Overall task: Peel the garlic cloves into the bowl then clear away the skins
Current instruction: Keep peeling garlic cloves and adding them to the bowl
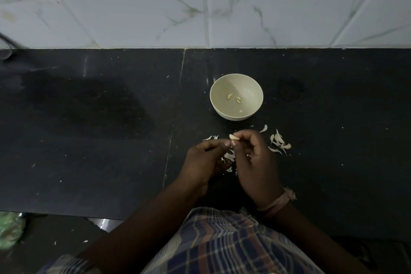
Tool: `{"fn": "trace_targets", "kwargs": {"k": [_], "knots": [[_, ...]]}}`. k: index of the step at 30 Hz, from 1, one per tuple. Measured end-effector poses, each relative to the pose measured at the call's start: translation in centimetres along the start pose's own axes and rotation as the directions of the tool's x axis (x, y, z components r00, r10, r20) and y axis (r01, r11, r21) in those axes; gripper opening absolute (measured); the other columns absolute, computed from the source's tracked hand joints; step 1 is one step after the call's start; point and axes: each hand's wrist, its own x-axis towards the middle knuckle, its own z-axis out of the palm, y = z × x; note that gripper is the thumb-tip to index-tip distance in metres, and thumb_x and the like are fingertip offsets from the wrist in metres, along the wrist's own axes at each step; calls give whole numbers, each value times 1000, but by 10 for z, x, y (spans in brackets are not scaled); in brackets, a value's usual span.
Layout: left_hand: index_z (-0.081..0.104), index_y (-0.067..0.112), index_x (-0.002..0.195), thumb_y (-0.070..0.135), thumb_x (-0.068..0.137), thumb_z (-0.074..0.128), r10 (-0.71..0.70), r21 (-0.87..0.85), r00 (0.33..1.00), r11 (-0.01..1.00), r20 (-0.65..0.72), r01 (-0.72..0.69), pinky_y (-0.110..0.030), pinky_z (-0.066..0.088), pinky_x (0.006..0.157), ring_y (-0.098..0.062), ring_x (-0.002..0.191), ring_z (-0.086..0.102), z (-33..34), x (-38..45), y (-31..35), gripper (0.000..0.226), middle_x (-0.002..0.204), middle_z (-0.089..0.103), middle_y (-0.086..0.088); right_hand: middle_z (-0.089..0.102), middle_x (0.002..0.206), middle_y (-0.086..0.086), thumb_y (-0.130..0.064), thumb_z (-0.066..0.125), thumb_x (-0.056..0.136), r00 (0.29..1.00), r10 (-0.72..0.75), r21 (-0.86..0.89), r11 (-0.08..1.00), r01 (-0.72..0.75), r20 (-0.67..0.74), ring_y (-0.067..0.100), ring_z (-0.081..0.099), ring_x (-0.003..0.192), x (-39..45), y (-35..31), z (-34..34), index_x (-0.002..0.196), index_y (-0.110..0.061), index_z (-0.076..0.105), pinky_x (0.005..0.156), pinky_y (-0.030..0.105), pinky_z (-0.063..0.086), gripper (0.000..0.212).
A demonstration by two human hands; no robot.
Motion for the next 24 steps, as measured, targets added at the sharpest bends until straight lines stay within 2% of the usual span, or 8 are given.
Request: {"fn": "trace_targets", "kwargs": {"k": [2, 4, 7, 12, 18, 22, 24], "knots": [[76, 17, 111, 18, 97, 65, 5, -27, 999, 1000, 47, -3, -39, 59, 88, -20, 95, 69, -1, 0, -1, 18, 109, 75, -12, 67, 100, -19, -9, 65, 96, 1000, 12, 15, 1000, -11, -22, 1, 65, 93, 1, -1, -1, 103, -26, 64, 79, 14, 50, 18], [78, 20, 108, 19, 102, 58, 18, -29, 997, 999, 77, -16, -41, 56, 93, -23, 106, 66, -2, -1, 0, 21, 116, 74, -9, 68, 98, -16, -7, 68, 94, 999, 23, 8, 1000, -22, -37, 0, 65, 93, 1, -2, -3, 102, -22, 67, 79, 13, 50, 17], [79, 18, 102, 23, 95, 63, 23, -85, 993, 996, 113, -13, -39, 54, 94, -25, 106, 66, -2, -3, 1, 18, 112, 74, -11, 69, 95, -13, -5, 70, 91, 998, 48, 7, 999, -48, -47, -1, 66, 90, 2, -4, -5, 101, -18, 70, 77, 10, 48, 16], [76, 12, 101, 24, 81, 71, 47, -116, 990, 993, 131, -32, -44, 52, 100, -29, 105, 70, 1, -2, -1, 24, 109, 75, -17, 71, 90, -11, -4, 72, 89, 995, 88, -5, 996, -89, -35, 0, 67, 85, 4, -3, -6, 98, -15, 72, 73, 9, 49, 14], [71, 7, 104, 16, 94, 64, 42, -149, 991, 989, 124, -23, -34, 58, 86, -25, 98, 71, 1, -1, 1, 16, 106, 74, -18, 74, 88, -6, -2, 70, 91, 988, 153, 84, 984, -154, 16, -1, 69, 81, 5, -7, -7, 99, -9, 74, 70, 10, 50, 11], [71, 8, 95, 11, 97, 61, 76, -137, 990, 989, 121, -60, -26, 59, 69, -16, 78, 73, 1, -3, 1, 12, 87, 75, -9, 76, 88, -1, -6, 69, 93, 978, 209, 162, 964, -210, 26, 7, 73, 82, 7, -7, -8, 99, -10, 75, 71, 17, 55, 10], [71, 6, 96, 8, 97, 60, 97, -149, 987, 986, 126, -77, -25, 58, 66, -16, 76, 73, 0, -3, 0, 11, 85, 74, -10, 77, 85, 0, -6, 68, 93, 969, 246, 206, 948, -243, 15, 9, 73, 79, 9, -7, -8, 99, -9, 76, 69, 18, 55, 11]]}}
